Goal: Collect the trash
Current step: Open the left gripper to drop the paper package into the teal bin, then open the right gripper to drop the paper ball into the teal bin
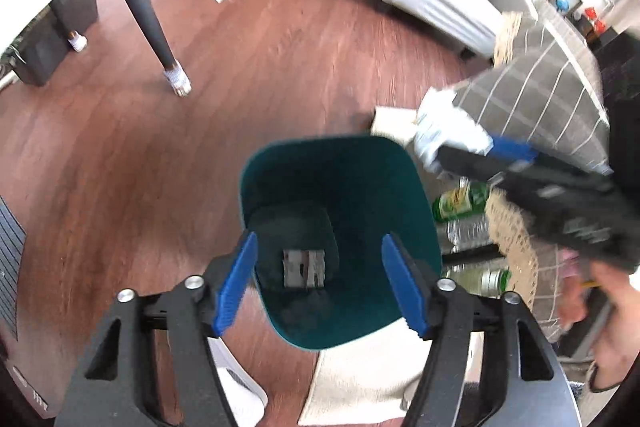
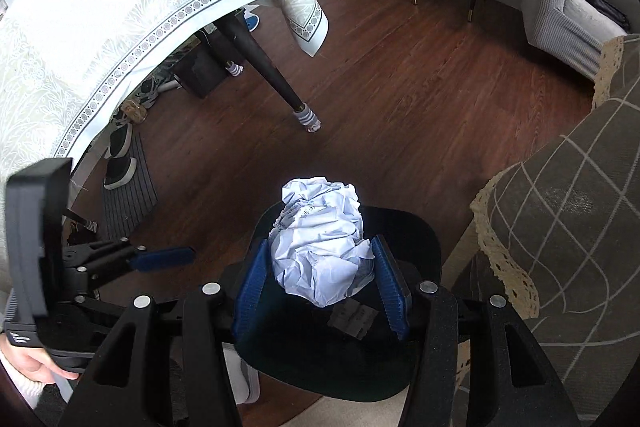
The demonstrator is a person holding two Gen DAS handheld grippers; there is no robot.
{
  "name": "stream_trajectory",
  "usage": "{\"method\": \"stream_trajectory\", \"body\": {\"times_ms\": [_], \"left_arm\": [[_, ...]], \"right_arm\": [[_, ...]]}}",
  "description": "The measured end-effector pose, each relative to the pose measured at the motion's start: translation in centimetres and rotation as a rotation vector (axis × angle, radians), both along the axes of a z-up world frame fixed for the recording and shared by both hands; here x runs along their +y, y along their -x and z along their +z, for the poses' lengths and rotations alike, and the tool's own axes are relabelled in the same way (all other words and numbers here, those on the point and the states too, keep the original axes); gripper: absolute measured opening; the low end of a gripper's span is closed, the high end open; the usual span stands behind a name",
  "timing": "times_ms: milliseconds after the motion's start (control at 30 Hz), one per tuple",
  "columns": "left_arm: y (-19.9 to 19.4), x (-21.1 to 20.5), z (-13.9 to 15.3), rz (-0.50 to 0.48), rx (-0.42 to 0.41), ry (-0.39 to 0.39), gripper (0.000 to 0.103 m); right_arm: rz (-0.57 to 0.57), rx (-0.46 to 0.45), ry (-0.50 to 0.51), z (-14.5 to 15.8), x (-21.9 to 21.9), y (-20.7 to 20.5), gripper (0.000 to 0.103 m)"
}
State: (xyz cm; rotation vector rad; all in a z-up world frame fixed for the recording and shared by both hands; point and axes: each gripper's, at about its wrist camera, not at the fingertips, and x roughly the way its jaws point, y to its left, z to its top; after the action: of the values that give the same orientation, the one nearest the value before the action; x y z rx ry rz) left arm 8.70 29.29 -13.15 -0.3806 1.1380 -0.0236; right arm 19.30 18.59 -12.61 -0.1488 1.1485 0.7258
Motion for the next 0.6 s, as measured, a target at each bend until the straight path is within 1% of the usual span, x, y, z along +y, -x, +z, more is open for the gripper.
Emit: {"method": "stream_trajectory", "body": {"times_ms": [67, 200, 367, 467, 567, 600], "left_arm": [[0.2, 0.4, 1.3, 0.026, -0.037, -0.047, 0.074], [0.4, 0.8, 3.7, 0.045, -0.109, -0.128, 0.074], [0.2, 0.9, 6.9, 0.052, -0.196, -0.179, 0.073], [0.3, 1.0, 8.7, 0.054, -0.249, -0.174, 0.07], [0.4, 0.7, 10.2, 0.042, -0.281, -0.133, 0.066], [0.4, 0.8, 10.5, 0.035, -0.288, -0.121, 0.063]], "right_arm": [[0.001, 0.011, 0.015, -0.8, 0.3, -0.2, 0.053], [-0.009, 0.052, 0.035, -2.6, 0.7, -0.7, 0.053], [-0.002, 0.098, 0.069, -4.7, 1.3, -1.0, 0.053], [0.003, 0.123, 0.092, -6.2, 1.7, -0.8, 0.053], [0.009, 0.145, 0.109, -7.3, 1.9, -0.7, 0.053], [0.012, 0.144, 0.116, -7.6, 1.9, -0.7, 0.054]]}}
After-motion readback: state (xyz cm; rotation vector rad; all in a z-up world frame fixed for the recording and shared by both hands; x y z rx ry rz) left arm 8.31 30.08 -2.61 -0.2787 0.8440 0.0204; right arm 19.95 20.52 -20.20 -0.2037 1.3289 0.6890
